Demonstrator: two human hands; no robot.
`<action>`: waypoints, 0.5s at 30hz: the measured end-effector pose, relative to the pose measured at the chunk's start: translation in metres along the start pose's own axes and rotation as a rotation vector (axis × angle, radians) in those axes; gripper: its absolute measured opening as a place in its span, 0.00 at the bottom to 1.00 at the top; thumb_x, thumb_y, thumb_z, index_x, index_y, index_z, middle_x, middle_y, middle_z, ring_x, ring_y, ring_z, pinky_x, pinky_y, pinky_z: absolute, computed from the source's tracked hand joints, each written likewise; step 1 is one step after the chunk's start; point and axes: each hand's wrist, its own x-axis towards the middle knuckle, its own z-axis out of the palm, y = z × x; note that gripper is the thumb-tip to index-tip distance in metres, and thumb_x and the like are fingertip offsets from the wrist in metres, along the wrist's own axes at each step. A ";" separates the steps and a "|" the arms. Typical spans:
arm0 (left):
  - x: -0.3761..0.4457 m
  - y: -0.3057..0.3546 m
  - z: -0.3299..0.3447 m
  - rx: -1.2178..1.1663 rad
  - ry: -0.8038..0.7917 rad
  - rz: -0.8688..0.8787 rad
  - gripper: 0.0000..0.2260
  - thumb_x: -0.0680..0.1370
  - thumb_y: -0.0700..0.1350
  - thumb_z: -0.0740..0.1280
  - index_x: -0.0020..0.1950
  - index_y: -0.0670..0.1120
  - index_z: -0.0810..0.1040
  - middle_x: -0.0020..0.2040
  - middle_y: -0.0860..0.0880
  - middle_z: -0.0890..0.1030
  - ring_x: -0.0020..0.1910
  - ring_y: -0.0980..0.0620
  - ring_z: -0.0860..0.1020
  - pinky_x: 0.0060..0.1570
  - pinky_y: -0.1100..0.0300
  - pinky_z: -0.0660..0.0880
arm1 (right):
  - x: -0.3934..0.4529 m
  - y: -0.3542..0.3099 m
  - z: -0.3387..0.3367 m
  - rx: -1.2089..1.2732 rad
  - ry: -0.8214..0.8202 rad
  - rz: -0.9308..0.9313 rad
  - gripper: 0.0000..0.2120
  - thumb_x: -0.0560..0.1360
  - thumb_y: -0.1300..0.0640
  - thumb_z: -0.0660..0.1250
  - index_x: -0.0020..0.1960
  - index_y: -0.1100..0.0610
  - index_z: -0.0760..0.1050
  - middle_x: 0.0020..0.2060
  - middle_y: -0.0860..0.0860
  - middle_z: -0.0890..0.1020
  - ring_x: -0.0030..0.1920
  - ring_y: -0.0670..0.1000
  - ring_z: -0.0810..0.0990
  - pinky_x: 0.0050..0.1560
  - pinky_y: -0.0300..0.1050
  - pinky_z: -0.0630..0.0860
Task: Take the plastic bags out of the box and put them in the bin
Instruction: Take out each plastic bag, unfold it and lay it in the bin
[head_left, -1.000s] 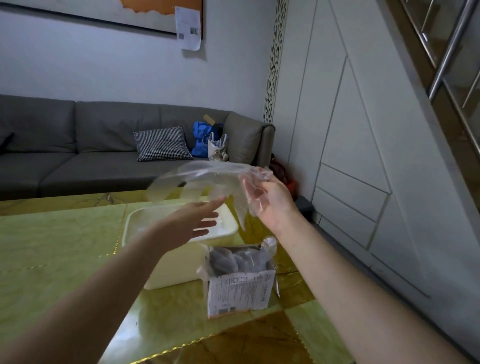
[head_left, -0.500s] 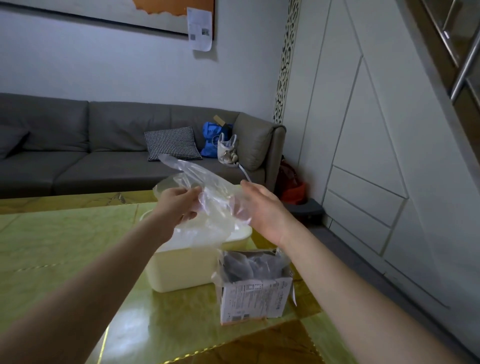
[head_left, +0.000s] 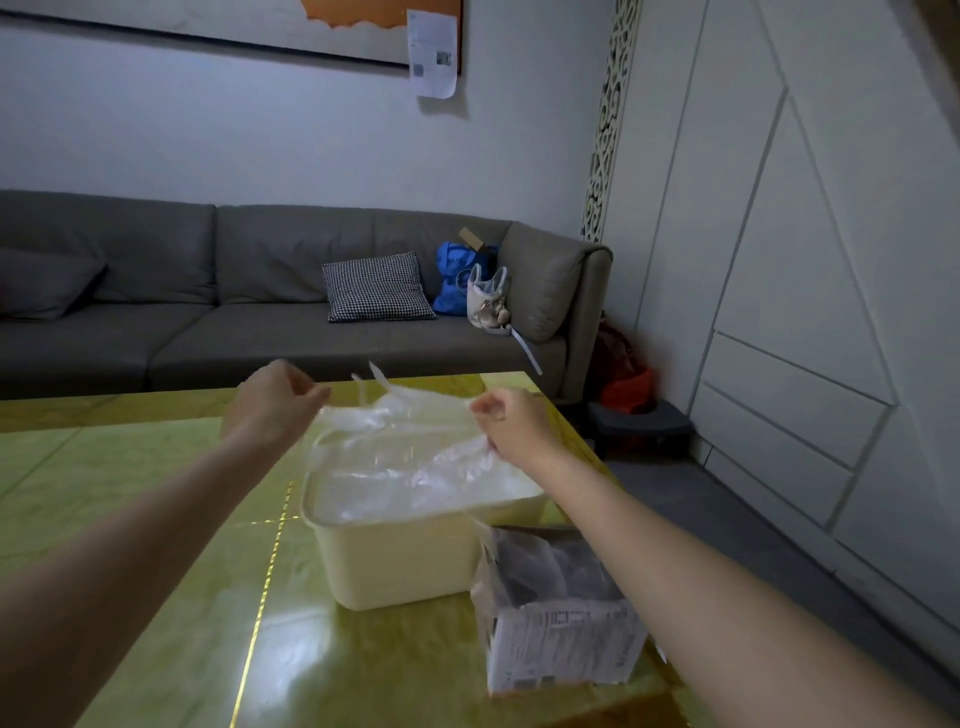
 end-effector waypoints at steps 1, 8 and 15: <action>0.001 0.004 0.002 0.044 0.017 0.113 0.07 0.75 0.45 0.68 0.48 0.41 0.79 0.44 0.43 0.79 0.44 0.43 0.76 0.44 0.55 0.69 | 0.000 0.003 0.003 -0.043 -0.041 -0.016 0.10 0.80 0.62 0.60 0.56 0.61 0.77 0.48 0.56 0.80 0.36 0.50 0.75 0.29 0.34 0.67; -0.027 0.030 0.056 0.653 -0.845 0.322 0.30 0.75 0.55 0.66 0.73 0.48 0.60 0.70 0.47 0.68 0.66 0.47 0.70 0.64 0.55 0.69 | 0.000 0.012 0.000 -0.368 -0.325 -0.007 0.15 0.78 0.65 0.61 0.64 0.58 0.71 0.65 0.55 0.70 0.57 0.54 0.73 0.48 0.38 0.72; -0.020 0.014 0.085 0.709 -0.849 0.331 0.28 0.77 0.51 0.64 0.74 0.46 0.60 0.69 0.47 0.68 0.66 0.47 0.70 0.64 0.57 0.68 | 0.004 -0.011 0.001 -0.566 -0.475 -0.190 0.27 0.74 0.52 0.70 0.70 0.53 0.66 0.69 0.53 0.65 0.67 0.55 0.66 0.63 0.48 0.67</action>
